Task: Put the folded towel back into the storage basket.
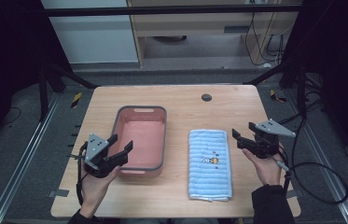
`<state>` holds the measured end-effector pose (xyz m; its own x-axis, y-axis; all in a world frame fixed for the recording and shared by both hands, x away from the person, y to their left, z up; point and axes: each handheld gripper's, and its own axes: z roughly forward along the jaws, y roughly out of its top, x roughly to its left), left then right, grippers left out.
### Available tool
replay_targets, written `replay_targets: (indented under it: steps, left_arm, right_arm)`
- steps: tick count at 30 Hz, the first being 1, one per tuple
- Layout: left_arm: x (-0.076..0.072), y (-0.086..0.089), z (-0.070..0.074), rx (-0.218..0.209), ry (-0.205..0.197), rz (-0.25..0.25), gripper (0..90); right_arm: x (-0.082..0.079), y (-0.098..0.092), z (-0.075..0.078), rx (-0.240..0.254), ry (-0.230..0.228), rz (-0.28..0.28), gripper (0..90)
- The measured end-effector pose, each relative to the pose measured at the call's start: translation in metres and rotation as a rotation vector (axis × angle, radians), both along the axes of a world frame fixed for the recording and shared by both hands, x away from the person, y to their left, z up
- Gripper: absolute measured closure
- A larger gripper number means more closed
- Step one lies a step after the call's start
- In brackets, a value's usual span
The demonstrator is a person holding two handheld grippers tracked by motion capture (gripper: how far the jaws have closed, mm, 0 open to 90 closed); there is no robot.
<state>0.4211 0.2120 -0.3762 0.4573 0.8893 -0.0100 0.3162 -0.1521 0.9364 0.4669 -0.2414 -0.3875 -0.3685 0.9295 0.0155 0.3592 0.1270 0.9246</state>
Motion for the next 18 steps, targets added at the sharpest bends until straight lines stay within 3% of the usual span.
replay_targets:
  steps: [18]
  left_arm:
    - [0.008, -0.048, -0.004, 0.014, -0.004, -0.070, 38.7]
  right_arm:
    - [0.013, 0.003, 0.009, -0.003, 0.002, -0.015, 30.0]
